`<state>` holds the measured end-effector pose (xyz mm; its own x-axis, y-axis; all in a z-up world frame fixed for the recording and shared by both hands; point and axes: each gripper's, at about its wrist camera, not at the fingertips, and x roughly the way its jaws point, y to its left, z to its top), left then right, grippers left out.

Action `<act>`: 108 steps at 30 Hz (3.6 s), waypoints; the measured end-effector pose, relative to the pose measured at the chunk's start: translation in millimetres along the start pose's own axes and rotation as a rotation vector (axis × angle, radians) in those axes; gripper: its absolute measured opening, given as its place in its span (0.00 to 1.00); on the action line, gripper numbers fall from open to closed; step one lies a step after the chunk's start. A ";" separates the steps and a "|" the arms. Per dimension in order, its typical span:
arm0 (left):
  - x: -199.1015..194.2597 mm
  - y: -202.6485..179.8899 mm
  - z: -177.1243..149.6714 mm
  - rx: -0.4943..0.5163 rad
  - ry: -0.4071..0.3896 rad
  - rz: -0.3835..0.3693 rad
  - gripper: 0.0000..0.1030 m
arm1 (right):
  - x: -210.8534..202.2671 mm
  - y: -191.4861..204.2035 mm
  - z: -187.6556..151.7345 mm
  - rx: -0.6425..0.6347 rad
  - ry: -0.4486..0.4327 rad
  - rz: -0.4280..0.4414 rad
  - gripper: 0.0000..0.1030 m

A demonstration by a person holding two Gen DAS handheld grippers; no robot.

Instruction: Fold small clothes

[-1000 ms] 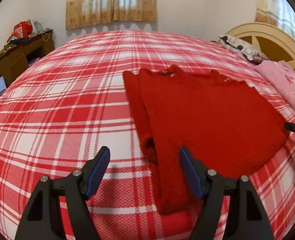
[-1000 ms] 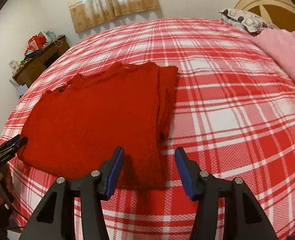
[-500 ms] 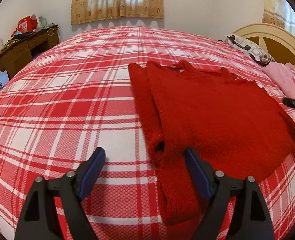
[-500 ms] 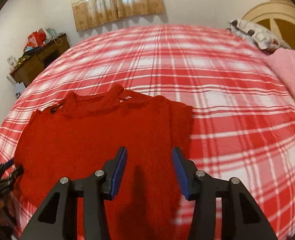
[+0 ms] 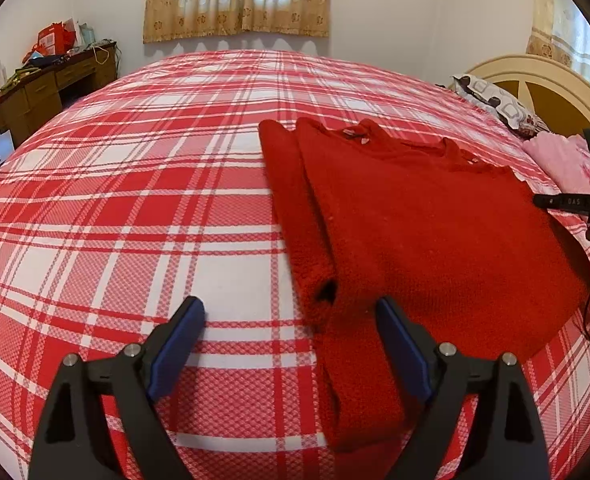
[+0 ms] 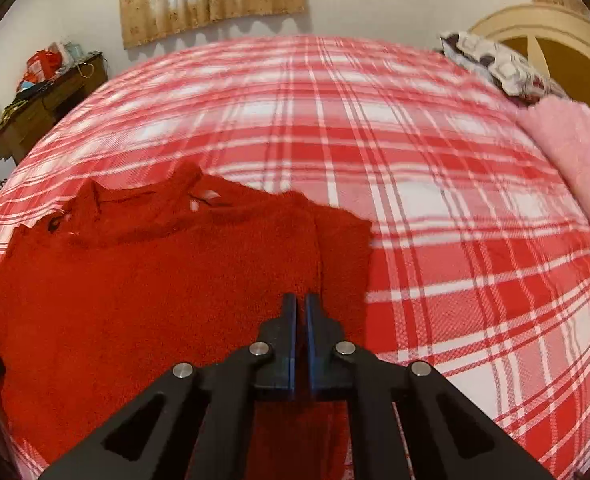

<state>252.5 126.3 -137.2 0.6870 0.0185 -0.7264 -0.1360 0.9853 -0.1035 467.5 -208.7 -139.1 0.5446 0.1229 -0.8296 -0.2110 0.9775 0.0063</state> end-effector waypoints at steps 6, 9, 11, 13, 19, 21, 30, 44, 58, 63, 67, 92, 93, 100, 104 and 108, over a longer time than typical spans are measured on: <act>-0.4 -0.9 0.2 0.006 -0.003 0.009 0.91 | -25.8 8.5 -2.6 -0.003 -0.038 0.030 0.13; -1.7 1.4 -0.6 -0.003 -0.009 0.007 0.91 | -46.8 26.1 -13.9 -0.047 -0.072 0.086 0.21; -1.7 0.7 -0.5 -0.001 -0.009 0.011 0.91 | -54.4 43.5 -25.4 -0.087 -0.070 0.145 0.35; -1.2 -0.7 -0.2 0.007 -0.008 0.016 0.91 | -50.8 60.1 -37.5 -0.135 -0.046 0.172 0.40; 4.3 -2.0 2.1 0.009 0.023 0.027 0.97 | -29.9 69.2 -51.4 -0.122 -0.035 0.142 0.44; 1.3 -0.8 1.5 0.003 0.016 0.027 0.97 | -36.2 70.4 -52.6 -0.114 -0.033 0.135 0.46; -31.1 32.8 -4.1 -0.043 -0.040 0.020 0.97 | -78.8 111.8 -88.0 -0.287 -0.099 0.191 0.53; -25.7 76.8 10.4 -0.084 -0.044 0.029 0.97 | -105.6 218.9 -139.8 -0.541 -0.149 0.262 0.60; 0.3 79.4 42.2 -0.179 -0.024 -0.236 0.97 | -98.1 283.1 -163.2 -0.699 -0.179 0.221 0.60; 15.3 70.3 52.2 -0.185 0.000 -0.284 0.97 | -94.5 298.6 -165.0 -0.731 -0.208 0.184 0.60; 26.0 63.7 55.6 -0.199 0.016 -0.314 0.97 | -91.6 303.9 -165.7 -0.744 -0.219 0.171 0.60; 62.5 48.5 77.6 -0.165 0.047 -0.364 0.76 | -83.4 316.2 -166.2 -0.750 -0.283 0.139 0.37; 62.5 50.0 77.5 -0.171 0.045 -0.374 0.72 | -83.5 317.7 -167.7 -0.760 -0.282 0.140 0.34; 69.4 52.2 76.7 -0.198 0.074 -0.456 0.37 | -90.0 315.2 -167.4 -0.744 -0.280 0.162 0.08; 67.4 50.1 77.5 -0.193 0.073 -0.500 0.18 | -98.5 307.1 -166.3 -0.725 -0.298 0.172 0.07; 66.3 51.3 78.4 -0.216 0.078 -0.501 0.17 | -102.0 299.5 -164.9 -0.697 -0.296 0.186 0.07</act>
<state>347.0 191.5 -137.3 0.6516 -0.4648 -0.5995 0.0451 0.8126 -0.5810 214.8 43.2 -144.7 0.6233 0.4107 -0.6655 -0.7282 0.6150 -0.3025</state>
